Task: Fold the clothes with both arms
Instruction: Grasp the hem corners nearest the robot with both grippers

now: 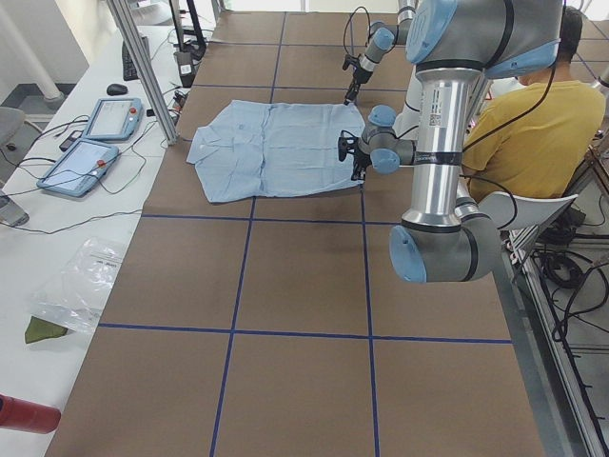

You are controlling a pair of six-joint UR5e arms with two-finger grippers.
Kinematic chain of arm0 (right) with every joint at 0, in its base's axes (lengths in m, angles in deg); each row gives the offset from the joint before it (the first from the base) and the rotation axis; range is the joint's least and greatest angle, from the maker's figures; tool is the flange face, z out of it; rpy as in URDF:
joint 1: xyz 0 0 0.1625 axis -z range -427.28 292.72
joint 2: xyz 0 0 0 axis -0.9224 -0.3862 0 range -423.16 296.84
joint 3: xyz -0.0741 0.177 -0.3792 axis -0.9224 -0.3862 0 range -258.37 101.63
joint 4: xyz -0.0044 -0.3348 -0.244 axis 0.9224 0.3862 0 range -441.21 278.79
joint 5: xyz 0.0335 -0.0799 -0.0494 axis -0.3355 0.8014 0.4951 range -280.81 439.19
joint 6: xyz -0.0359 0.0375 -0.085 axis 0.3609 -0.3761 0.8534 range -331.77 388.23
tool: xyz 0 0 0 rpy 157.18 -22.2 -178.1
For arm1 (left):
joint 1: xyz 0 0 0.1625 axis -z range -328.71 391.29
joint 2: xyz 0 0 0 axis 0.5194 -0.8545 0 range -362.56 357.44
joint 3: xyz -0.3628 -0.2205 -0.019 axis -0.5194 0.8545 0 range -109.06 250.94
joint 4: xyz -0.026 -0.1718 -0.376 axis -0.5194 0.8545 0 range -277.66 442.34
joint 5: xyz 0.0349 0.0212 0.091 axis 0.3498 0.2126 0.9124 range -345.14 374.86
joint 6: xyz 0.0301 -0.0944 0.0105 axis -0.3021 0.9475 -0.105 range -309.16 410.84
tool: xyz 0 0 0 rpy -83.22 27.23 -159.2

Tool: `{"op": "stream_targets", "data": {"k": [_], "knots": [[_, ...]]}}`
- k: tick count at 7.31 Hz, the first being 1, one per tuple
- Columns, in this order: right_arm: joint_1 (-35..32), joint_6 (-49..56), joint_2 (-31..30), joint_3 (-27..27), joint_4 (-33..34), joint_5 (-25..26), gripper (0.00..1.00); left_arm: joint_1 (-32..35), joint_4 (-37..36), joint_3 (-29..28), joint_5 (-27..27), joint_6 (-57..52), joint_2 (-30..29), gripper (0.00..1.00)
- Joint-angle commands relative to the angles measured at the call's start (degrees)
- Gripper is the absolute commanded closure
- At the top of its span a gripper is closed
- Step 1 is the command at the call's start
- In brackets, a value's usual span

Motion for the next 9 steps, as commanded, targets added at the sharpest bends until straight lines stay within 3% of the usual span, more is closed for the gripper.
{"op": "stream_targets", "data": {"k": [1,3,7,8,9], "knots": [[1.17,-0.45,0.12,-0.5,0.01,1.29,0.43,0.05,0.0,-0.01,0.0,0.0,0.0,1.0],[1.44,-0.45,0.12,-0.59,0.01,1.38,0.51,0.05,0.0,-0.01,0.0,0.0,0.0,1.0],[1.88,-0.45,0.12,-0.85,0.18,1.38,0.52,0.05,0.0,-0.01,0.0,0.0,-0.08,1.0],[1.97,-0.45,0.21,-0.94,0.18,1.38,0.56,0.05,0.0,-0.01,0.0,0.0,-0.08,1.0],[2.05,-0.45,0.21,-0.94,0.18,1.38,0.68,0.05,0.0,0.08,0.0,0.0,-0.08,1.0]]}}
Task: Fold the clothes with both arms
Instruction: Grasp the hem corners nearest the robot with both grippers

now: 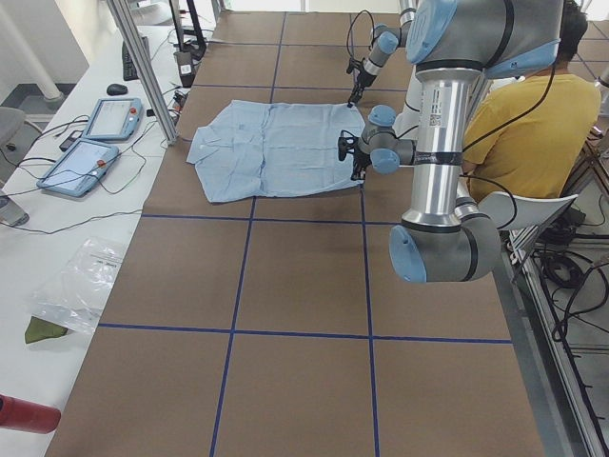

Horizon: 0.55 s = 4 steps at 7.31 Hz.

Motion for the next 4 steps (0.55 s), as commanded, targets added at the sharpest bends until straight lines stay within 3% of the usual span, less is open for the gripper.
{"op": "stream_targets", "data": {"k": [1,4], "knots": [[0.13,0.09,0.04,-0.05,0.1,0.0,0.97,0.01,0.0,0.08,0.0,0.0,-0.01,1.0],[0.04,0.0,-0.14,-1.09,0.28,0.17,1.0,-0.08,0.0,0.43,-0.09,0.0,-0.01,1.0]]}}
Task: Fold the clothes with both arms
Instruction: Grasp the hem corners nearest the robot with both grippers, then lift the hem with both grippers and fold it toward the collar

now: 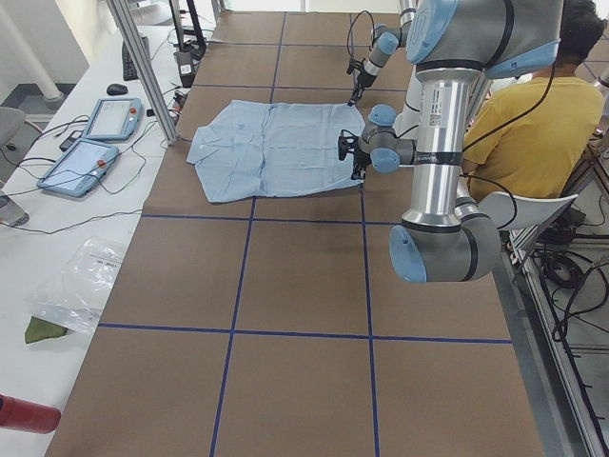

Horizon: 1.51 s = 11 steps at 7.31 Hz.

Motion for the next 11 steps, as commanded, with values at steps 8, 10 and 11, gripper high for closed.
{"op": "stream_targets", "data": {"k": [8,10,11], "knots": [[3.18,-3.52,0.1,39.19,38.85,-11.8,1.0,-1.02,-19.0,32.43,-15.06,-9.49,-0.43,1.0],[-0.49,-2.91,2.22,36.92,39.04,-11.8,1.0,2.48,-21.62,26.9,-15.72,-9.67,-5.51,1.0],[-3.9,-2.73,6.59,32.81,38.95,-11.8,1.0,7.2,-21.71,22.51,-15.54,-10.71,-8.06,1.0]]}}
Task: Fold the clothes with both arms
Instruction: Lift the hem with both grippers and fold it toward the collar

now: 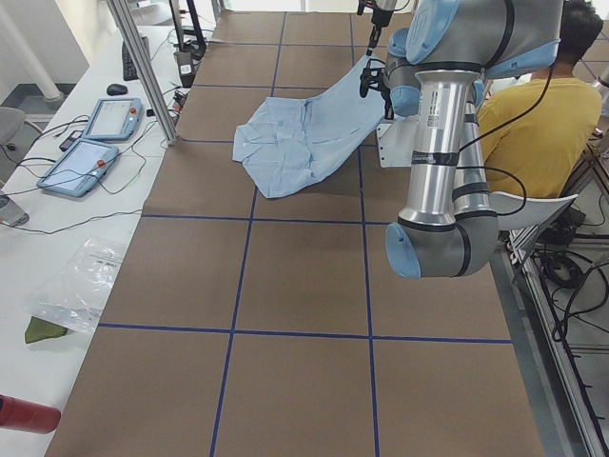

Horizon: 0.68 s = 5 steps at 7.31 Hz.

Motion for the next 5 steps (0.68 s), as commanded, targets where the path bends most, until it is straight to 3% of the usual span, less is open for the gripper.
{"op": "stream_targets", "data": {"k": [1,2,3,5], "knots": [[-7.03,0.31,8.36,-6.29,0.28,-0.32,1.0,10.75,-0.72,-7.7,-0.01,-4.52,-4.89,1.0],[-10.63,0.48,10.06,-7.27,0.19,-0.32,1.0,16.21,-0.63,-9.73,0.17,-8.3,-6.47,1.0],[-14.32,1.79,13.03,-7.54,0.28,-0.23,1.0,18.44,-0.55,-11.67,5.13,-9.47,-8.92,1.0],[-21.62,6.88,20.21,-16.45,-0.51,0.3,1.0,21.96,-0.37,-18.67,8.78,-9.74,-13.42,1.0]]}}
